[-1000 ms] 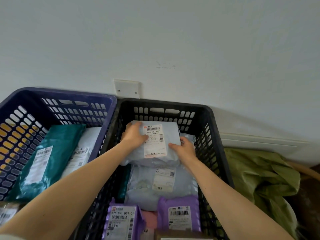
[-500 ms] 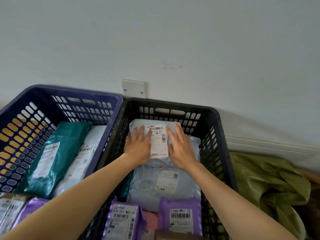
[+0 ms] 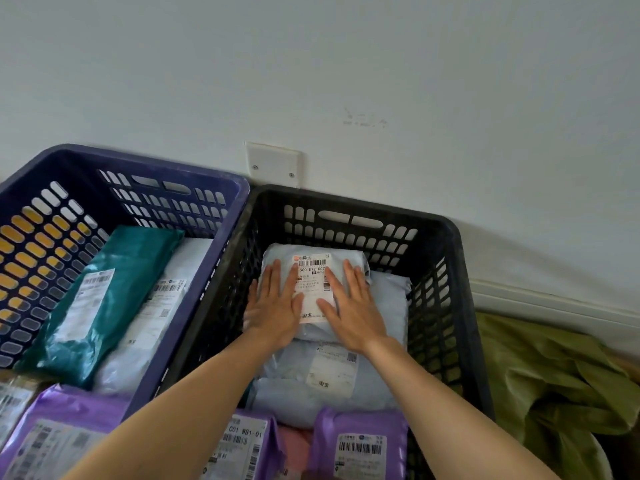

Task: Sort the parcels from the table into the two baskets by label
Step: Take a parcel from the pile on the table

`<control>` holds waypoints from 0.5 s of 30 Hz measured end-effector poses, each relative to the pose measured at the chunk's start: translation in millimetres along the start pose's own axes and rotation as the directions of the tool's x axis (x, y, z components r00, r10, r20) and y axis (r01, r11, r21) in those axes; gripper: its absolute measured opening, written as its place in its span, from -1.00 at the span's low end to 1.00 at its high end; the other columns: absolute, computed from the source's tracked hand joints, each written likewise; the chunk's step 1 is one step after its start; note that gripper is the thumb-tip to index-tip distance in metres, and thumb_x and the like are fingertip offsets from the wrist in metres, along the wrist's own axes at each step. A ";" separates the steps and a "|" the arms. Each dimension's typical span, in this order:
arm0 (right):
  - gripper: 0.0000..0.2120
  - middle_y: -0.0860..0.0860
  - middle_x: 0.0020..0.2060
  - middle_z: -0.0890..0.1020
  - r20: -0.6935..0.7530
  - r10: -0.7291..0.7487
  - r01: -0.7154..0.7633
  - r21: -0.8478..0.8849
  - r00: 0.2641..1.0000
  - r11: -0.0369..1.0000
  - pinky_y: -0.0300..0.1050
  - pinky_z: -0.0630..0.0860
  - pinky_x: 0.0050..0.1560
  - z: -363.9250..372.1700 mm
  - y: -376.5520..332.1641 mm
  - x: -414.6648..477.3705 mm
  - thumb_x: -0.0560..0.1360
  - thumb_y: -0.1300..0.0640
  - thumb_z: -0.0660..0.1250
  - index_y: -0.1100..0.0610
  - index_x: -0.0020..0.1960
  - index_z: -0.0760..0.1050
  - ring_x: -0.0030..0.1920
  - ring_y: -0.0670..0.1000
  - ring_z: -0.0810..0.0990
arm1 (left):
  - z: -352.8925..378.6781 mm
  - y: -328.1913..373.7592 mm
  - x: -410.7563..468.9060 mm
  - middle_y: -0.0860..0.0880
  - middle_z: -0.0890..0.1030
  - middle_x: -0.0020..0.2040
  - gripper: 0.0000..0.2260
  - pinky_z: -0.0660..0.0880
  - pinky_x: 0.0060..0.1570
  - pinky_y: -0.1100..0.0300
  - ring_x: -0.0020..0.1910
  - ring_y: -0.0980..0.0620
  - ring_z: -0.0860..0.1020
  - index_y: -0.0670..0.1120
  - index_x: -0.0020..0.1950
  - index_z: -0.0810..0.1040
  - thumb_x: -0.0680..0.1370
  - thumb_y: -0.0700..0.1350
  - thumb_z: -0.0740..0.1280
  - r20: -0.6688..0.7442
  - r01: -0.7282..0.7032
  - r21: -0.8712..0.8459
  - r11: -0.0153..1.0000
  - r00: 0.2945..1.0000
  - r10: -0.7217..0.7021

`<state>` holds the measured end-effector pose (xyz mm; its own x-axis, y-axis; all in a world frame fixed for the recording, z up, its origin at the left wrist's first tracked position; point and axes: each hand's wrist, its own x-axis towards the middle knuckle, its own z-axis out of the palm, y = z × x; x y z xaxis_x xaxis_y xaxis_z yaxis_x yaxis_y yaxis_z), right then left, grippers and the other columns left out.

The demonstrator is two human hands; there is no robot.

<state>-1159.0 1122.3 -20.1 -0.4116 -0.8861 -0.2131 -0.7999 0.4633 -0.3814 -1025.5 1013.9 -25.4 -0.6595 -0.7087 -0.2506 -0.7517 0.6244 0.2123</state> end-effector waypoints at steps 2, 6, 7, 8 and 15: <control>-0.39 -0.03 0.53 -0.35 -0.022 -0.012 0.012 -0.007 1.000 1.000 0.00 -0.27 0.53 5.2 2.1 2.1 0.62 -0.25 -0.06 -0.13 0.57 -0.22 0.51 0.00 -0.41 | 4.7 -0.9 1.4 -0.09 -0.41 0.53 -0.50 -0.29 0.51 0.00 0.52 -0.04 -0.36 0.08 0.39 -0.52 0.67 0.10 -0.19 0.004 0.010 -0.013 1.000 1.000 -0.010; -0.40 -0.02 0.53 -0.34 -0.029 -0.024 0.024 -0.006 0.999 1.000 0.02 -0.24 0.54 10.5 10.2 5.0 0.62 -0.25 -0.08 -0.14 0.56 -0.23 0.52 0.01 -0.39 | 11.9 -0.3 5.5 -0.10 -0.42 0.52 -0.48 -0.29 0.50 0.03 0.53 -0.05 -0.35 0.06 0.44 -0.50 0.66 0.10 -0.19 -0.016 0.005 -0.010 1.000 1.000 -0.005; -0.40 -0.01 0.54 -0.34 -0.033 -0.028 0.028 -0.006 0.999 1.000 0.02 -0.24 0.54 11.8 10.8 4.9 0.62 -0.24 -0.07 -0.14 0.56 -0.23 0.52 0.02 -0.38 | 13.5 -0.7 6.0 -0.11 -0.42 0.52 -0.48 -0.29 0.50 0.03 0.53 -0.05 -0.34 0.06 0.45 -0.49 0.66 0.10 -0.19 -0.018 0.006 -0.005 1.000 1.000 -0.006; -0.40 -0.01 0.54 -0.34 -0.038 -0.032 0.031 -0.007 0.999 0.999 0.02 -0.25 0.54 12.9 11.1 4.4 0.62 -0.24 -0.06 -0.14 0.56 -0.23 0.52 0.03 -0.38 | 15.3 -0.8 6.1 -0.11 -0.42 0.53 -0.47 -0.28 0.49 0.04 0.53 -0.06 -0.33 0.06 0.46 -0.48 0.66 0.11 -0.18 -0.018 0.007 0.000 1.000 1.000 -0.007; -0.40 0.01 0.55 -0.31 -0.017 0.002 -0.003 -0.025 1.000 1.000 0.05 -0.25 0.53 2.6 3.4 7.7 0.62 -0.23 -0.05 -0.14 0.57 -0.20 0.53 0.04 -0.36 | -5.5 1.7 2.9 -0.14 -0.29 0.57 -0.48 -0.21 0.51 0.01 0.56 -0.10 -0.23 0.00 0.55 -0.33 0.68 0.09 -0.16 0.067 -0.009 0.081 0.997 0.998 0.004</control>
<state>-1163.8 1117.1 -25.4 -0.4210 -0.8851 -0.1984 -0.8092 0.4654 -0.3587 -1028.7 1011.1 -20.6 -0.6606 -0.6827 -0.3122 -0.7425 0.6556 0.1373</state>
